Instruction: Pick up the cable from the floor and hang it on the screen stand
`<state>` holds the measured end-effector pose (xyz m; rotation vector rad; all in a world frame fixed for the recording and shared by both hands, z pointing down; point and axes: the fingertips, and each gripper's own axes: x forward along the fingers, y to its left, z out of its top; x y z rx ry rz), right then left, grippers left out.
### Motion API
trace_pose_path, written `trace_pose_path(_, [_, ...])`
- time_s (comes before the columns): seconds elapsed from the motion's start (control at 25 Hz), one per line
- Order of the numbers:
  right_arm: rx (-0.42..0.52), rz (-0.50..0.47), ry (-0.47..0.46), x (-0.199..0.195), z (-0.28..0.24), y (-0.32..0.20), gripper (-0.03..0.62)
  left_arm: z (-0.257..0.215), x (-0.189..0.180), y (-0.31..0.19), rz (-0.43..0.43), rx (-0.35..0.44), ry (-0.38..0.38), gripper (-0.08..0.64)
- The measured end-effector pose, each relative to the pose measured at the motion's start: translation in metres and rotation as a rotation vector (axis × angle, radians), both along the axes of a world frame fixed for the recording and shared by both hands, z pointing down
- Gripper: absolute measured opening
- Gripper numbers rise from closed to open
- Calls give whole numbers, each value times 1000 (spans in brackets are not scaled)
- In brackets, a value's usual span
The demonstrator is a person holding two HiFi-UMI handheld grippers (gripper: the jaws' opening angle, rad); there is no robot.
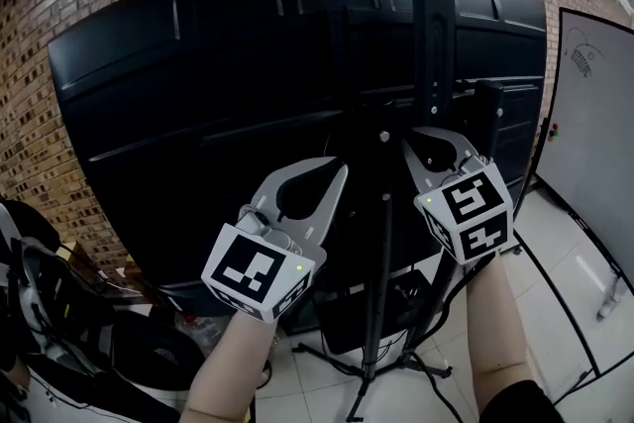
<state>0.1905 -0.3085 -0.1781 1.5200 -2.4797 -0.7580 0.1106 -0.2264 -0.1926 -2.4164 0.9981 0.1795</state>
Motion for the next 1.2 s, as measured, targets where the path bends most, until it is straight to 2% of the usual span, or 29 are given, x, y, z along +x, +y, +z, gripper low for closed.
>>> trace_pose_path(0.24, [33, -33, -98, 3, 1, 10, 25, 2, 0, -1, -2, -9, 9, 2])
trace_pose_path(0.52, [160, 30, -149, 14, 4, 11, 29, 3, -6, -4, 3, 9, 17, 2])
trace_pose_path(0.72, [185, 78, -187, 28, 14, 35, 29, 9, -14, 13, -8, 1, 40, 2])
trace_pose_path(0.84, [196, 60, -221, 33, 24, 52, 29, 17, -21, 27, -13, 11, 66, 2])
trace_pose_path(0.96, [212, 45, -216, 29, 34, 69, 29, 27, -29, 40, -22, 16, 85, 2])
trace_pose_path(1.2, [186, 5, -210, 21, 74, 99, 28, 68, -37, 56, -35, -41, 106, 2])
